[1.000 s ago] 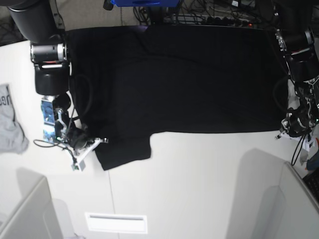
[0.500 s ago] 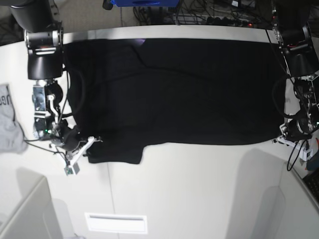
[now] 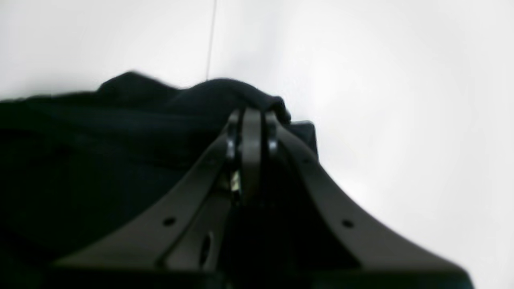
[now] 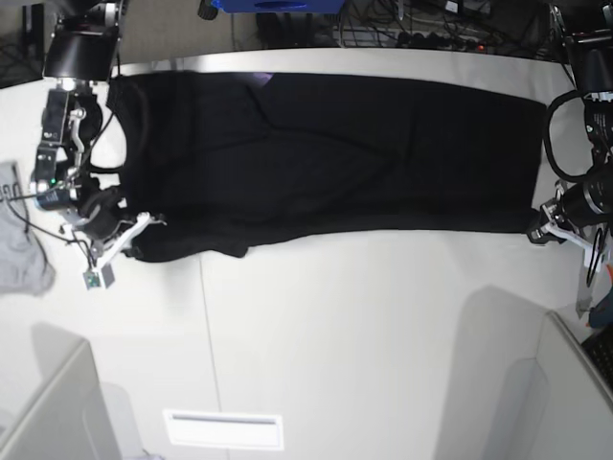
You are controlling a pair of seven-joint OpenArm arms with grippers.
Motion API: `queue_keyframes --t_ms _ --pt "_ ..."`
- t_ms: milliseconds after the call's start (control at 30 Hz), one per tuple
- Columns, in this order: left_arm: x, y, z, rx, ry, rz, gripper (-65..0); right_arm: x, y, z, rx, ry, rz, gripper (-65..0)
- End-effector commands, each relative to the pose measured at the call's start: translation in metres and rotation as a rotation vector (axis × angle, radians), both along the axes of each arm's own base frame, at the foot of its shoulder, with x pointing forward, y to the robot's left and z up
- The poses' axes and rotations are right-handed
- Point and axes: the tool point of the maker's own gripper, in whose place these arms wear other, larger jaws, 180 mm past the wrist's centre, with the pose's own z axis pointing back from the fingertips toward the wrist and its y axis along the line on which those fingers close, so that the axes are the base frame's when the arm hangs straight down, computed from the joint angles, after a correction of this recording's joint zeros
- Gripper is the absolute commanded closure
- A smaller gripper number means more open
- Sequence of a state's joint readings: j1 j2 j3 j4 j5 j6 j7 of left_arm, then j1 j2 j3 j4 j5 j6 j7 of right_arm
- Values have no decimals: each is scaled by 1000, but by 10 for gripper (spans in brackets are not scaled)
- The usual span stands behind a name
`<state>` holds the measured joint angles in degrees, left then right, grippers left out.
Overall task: Fold the T-shirt properly
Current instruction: 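Fold the shirt's side lengthwise with both grippers into a long strip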
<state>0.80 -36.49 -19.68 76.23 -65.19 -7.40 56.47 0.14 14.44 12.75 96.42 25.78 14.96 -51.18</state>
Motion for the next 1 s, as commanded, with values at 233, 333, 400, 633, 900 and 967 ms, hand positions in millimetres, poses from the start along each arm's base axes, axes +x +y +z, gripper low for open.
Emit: queue_keyframes --t_ms 233,333,400,633,900,967 --pt "-10 24 25 55 -45 22 0 -34 5 27 8 -50 -37 0" --pt "-12 13 32 72 -63 -19 0 -45 7 24 3 -36 -31 0" --pt "-16 8 32 80 -60 -40 0 -53 8 19 2 -17 -29 0" --pt "-51 -7 15 99 15 -99 0 -88 17 0 18 54 -29 0" --pt "-72 -6 2 114 76 -111 0 -117 24 -1 175 63 -88 0" --pt "-71 -2 4 130 77 -116 0 -122 23 0 188 70 -77 0"
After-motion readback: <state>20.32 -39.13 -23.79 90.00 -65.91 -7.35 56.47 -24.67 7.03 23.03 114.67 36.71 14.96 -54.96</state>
